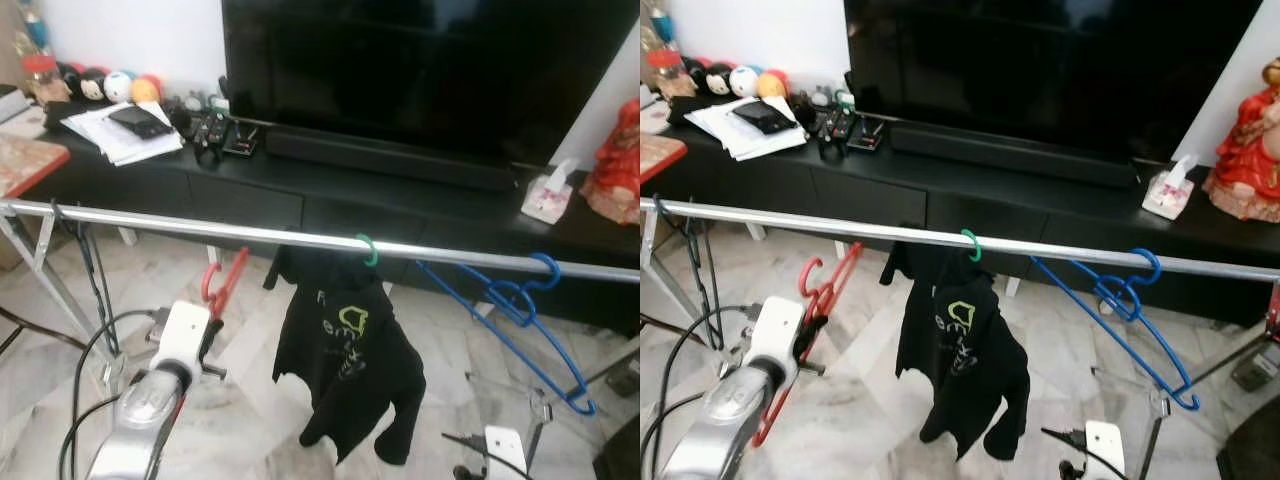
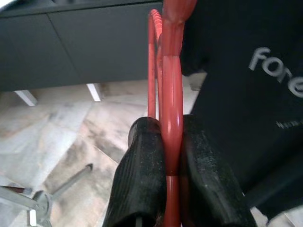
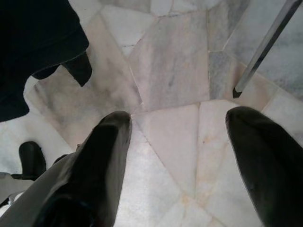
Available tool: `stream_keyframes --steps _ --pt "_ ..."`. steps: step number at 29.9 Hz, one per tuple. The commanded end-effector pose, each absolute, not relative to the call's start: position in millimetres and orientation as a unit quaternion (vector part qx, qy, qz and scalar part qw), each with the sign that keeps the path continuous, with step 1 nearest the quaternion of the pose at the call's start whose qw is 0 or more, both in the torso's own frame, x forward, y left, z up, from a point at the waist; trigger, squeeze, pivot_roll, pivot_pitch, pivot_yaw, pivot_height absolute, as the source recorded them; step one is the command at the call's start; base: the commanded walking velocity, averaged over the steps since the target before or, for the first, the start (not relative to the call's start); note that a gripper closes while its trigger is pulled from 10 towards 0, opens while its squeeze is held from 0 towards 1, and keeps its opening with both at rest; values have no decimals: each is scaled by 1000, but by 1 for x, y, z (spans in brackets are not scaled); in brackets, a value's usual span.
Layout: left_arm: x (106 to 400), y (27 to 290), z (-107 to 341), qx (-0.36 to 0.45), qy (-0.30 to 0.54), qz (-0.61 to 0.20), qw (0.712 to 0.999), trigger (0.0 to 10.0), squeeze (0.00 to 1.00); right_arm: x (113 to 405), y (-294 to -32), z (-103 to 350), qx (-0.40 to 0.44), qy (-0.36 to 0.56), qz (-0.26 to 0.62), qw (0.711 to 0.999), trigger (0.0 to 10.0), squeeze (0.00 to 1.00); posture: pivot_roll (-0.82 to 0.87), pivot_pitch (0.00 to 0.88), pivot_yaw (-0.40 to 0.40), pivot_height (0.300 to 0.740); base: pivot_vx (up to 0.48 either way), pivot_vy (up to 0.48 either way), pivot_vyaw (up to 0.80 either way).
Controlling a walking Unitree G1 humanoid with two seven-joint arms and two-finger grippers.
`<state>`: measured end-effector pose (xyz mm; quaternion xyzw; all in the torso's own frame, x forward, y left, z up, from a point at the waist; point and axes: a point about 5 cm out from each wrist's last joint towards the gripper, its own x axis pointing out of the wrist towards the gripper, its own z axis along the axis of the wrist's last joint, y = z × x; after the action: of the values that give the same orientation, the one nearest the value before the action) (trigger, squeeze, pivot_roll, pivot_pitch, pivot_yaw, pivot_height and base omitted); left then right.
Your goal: Hang hanger
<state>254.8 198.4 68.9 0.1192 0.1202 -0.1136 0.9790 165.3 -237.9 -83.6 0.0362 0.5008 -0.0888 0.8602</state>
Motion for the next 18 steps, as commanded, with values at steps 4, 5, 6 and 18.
stream_keyframes --steps 4,5,6,18 --pt "259 189 80 105 92 -157 978 10000 0 169 -237 -82 31 500 -84 861 10000 0 122 0 -117 740 0 0 0" --pt "262 189 81 101 91 -154 979 10000 0 170 -236 -82 32 499 -83 862 10000 0 121 0 -116 740 0 0 0" --pt "264 189 81 98 89 -154 979 10000 0 170 -236 -82 32 499 -82 862 10000 0 120 0 -115 740 0 0 0" --pt "290 186 99 125 59 -200 970 10000 0 170 -235 -82 40 495 -91 863 10000 0 99 0 -86 740 0 0 0"
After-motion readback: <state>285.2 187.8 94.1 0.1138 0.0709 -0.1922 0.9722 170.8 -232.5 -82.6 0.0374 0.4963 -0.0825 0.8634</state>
